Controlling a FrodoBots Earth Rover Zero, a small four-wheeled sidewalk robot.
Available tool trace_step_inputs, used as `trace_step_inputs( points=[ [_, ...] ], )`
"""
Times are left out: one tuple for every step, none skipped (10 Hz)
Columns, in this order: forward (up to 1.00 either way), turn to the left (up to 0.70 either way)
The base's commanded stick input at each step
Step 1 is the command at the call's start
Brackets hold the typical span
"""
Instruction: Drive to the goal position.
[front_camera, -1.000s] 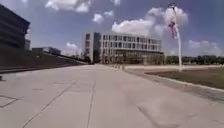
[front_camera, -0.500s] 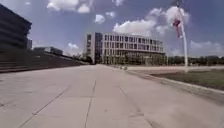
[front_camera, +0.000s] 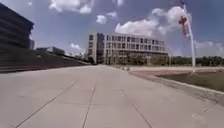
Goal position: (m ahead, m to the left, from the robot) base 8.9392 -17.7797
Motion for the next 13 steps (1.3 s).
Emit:
trace_step_inputs(
  points=[
    [0.7, 0.0],
    [0.7, 0.0],
    [0.7, 0.0],
    [0.7, 0.0],
    [0.7, 0.0],
    [0.7, 0.0],
    [0.7, 0.0],
    [0.7, 0.0],
    [0.7, 0.0],
    [0.7, 0.0],
    [0.7, 0.0],
    [0.7, 0.0],
    [0.7, 0.0]
  ],
)
